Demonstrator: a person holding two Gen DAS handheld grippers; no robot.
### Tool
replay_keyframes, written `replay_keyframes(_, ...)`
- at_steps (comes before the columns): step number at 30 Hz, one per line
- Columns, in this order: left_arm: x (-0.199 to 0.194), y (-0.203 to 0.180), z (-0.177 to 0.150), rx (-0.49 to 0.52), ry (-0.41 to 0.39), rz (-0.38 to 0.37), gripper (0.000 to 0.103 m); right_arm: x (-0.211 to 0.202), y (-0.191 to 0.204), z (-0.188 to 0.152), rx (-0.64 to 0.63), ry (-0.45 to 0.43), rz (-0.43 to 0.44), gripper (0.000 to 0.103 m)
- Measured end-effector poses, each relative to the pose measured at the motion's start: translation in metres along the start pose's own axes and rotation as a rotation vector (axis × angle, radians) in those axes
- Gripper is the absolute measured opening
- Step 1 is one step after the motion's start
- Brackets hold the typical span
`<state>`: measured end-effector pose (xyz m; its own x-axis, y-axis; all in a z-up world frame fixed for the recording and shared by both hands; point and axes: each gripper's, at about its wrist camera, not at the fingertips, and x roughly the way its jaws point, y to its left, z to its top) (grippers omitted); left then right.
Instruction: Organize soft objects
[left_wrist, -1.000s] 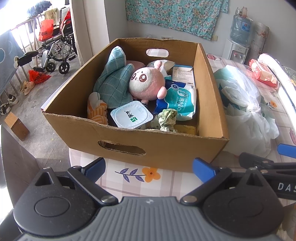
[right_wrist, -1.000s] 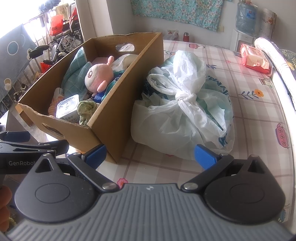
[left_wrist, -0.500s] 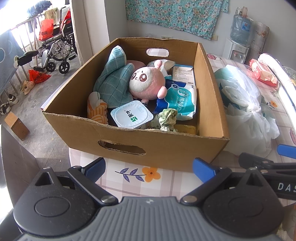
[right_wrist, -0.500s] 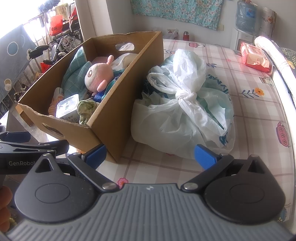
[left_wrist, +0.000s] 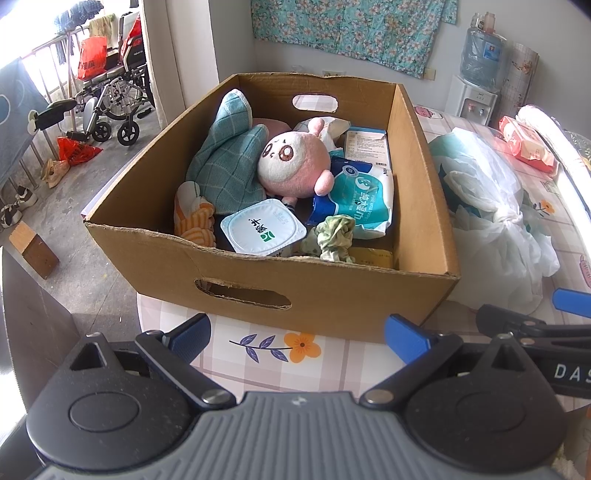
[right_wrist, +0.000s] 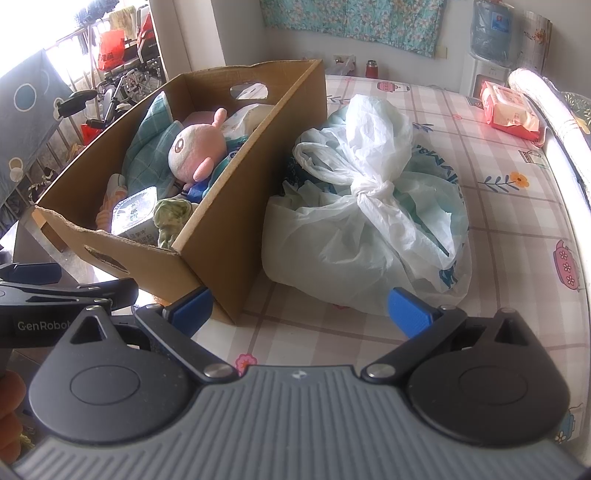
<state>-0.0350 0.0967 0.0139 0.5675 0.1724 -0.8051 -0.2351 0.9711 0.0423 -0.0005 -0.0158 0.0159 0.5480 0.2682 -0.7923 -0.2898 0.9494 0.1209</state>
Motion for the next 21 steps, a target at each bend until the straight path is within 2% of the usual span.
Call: replay_keyframes(21,0.0015,0.0014,-0.0008,0.0,0.001,0.001,0.101,0.0015,0.0004,0.0011,0.004,0.005,0.005,0.102)
